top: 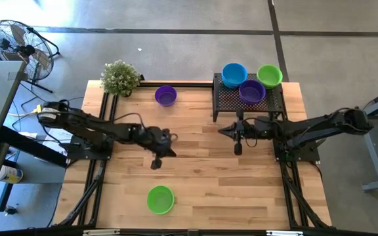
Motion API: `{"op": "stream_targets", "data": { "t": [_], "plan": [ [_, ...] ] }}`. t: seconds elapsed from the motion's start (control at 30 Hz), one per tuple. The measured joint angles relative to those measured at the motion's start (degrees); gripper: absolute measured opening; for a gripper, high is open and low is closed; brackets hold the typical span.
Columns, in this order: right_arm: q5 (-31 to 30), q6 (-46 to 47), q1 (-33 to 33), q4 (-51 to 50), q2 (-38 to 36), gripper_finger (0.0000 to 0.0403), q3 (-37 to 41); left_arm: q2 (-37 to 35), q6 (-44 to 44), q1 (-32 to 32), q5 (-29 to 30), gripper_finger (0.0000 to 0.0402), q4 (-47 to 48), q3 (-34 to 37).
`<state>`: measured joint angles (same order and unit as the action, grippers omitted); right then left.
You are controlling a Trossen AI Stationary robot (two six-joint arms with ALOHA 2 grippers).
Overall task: Pick & Place Mini bowls
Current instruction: Stack the green bowl on top of the green bowls on the shelf
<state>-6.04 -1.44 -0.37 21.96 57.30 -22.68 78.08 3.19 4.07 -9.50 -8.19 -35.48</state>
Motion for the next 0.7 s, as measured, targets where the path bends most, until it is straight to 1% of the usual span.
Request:
{"op": "stream_targets", "data": {
  "t": [0.07, 0.13, 0.23, 0.33, 0.53, 0.63, 0.7],
  "plan": [
    [-1.3, 0.0, 1.1, -0.3, 0.0, 0.0004, 0.2, 0.0, 0.1, 2.9, 4.2, 0.0001, 7.9, -3.7],
    [-2.7, -0.2, 2.3, -0.1, 0.0, 0.0004, 0.1, 0.0, 1.5, 5.8, 7.1, 0.0003, 14.1, -6.6],
    [-5.0, -1.3, 3.8, 0.4, 0.0, 0.0001, 0.1, 0.0, 6.3, 9.7, 8.2, 0.0022, 19.8, -9.4],
    [-6.9, -1.4, 5.0, 0.5, 0.0, 0.0001, 0.1, 0.0, 13.1, 13.6, 8.3, 0.0057, 24.6, -10.7],
    [-7.8, -1.4, 7.6, 0.8, 0.0, 0.0, 0.1, 1.3, 25.7, 21.1, 8.5, 0.0138, 30.0, -11.9],
    [-7.8, -1.7, 8.7, 1.7, 0.0, 0.0, 0.1, 2.4, 30.4, 24.5, 8.5, 0.0159, 29.4, -11.9],
    [-7.8, -2.5, 9.2, 2.5, 0.0, 0.0, 0.1, 3.8, 33.5, 26.3, 8.0, 0.0162, 29.0, -11.9]
  ]
}}
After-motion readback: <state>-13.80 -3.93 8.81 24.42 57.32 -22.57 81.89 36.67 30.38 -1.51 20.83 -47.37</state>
